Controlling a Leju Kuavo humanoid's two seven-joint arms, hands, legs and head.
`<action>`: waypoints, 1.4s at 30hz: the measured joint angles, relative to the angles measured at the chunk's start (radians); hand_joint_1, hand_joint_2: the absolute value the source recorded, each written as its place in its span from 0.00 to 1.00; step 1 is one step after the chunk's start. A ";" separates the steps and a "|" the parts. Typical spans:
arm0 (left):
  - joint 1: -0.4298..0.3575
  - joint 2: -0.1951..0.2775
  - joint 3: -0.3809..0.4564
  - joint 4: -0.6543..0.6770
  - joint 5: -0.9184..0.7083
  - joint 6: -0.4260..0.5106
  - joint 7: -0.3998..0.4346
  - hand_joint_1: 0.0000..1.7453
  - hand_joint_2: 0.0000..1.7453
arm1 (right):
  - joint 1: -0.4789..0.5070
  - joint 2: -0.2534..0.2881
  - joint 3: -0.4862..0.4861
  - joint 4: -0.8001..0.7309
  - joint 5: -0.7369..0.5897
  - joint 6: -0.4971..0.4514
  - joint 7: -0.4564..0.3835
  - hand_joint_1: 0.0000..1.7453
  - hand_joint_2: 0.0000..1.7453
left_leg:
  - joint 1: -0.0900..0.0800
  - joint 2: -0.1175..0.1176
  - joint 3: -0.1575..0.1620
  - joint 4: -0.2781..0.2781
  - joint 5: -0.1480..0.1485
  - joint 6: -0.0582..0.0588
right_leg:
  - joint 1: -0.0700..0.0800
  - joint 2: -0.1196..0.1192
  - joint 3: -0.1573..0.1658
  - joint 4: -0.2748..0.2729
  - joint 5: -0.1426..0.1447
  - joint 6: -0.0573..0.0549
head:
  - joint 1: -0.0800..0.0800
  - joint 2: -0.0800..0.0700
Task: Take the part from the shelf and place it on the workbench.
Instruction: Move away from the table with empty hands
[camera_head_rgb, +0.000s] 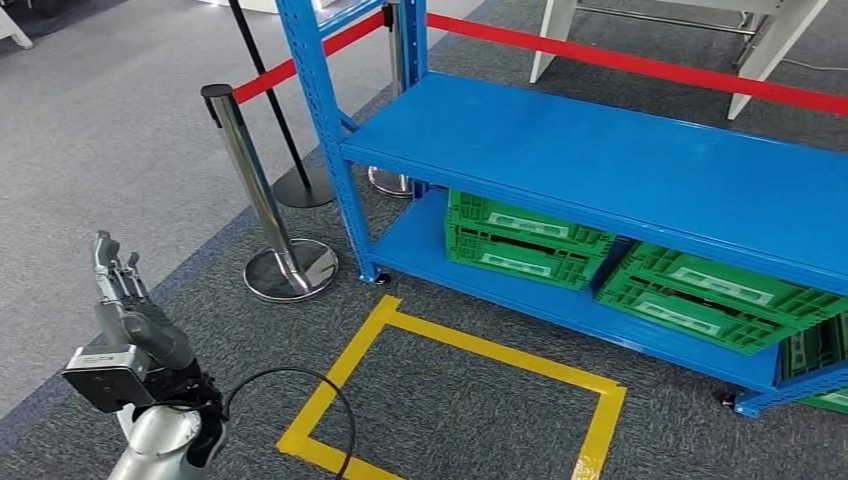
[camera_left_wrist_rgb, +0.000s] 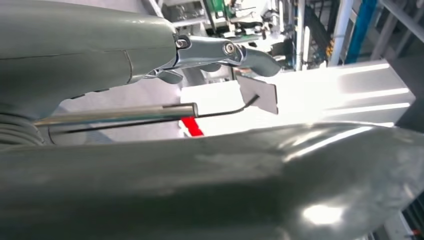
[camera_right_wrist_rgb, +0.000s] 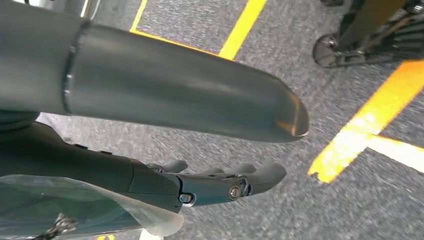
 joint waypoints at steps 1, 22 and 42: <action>0.000 0.000 0.000 0.000 0.000 0.000 0.000 0.00 0.00 | 0.001 -0.001 0.000 0.000 0.001 0.000 0.001 0.00 0.00 | 0.003 0.009 0.002 -0.007 0.004 0.004 | 0.002 -0.010 -0.009 0.012 -0.010 0.004 | 0.003 0.000; 0.005 0.000 0.002 0.000 0.006 -0.003 0.000 0.00 0.00 | -0.002 -0.003 0.000 0.000 0.006 0.000 0.001 0.00 0.00 | 0.005 0.059 -0.121 0.298 -0.143 -0.038 | 0.005 -0.063 0.017 -0.005 -0.004 -0.029 | 0.001 0.000; 0.009 0.005 0.001 -0.001 -0.019 -0.033 -0.012 0.00 0.00 | 0.001 -0.001 0.059 0.000 0.086 -0.043 -0.040 0.00 0.00 | 0.006 0.049 0.005 -0.003 0.000 -0.009 | -0.008 -0.089 0.026 0.012 -0.022 0.025 | 0.015 0.000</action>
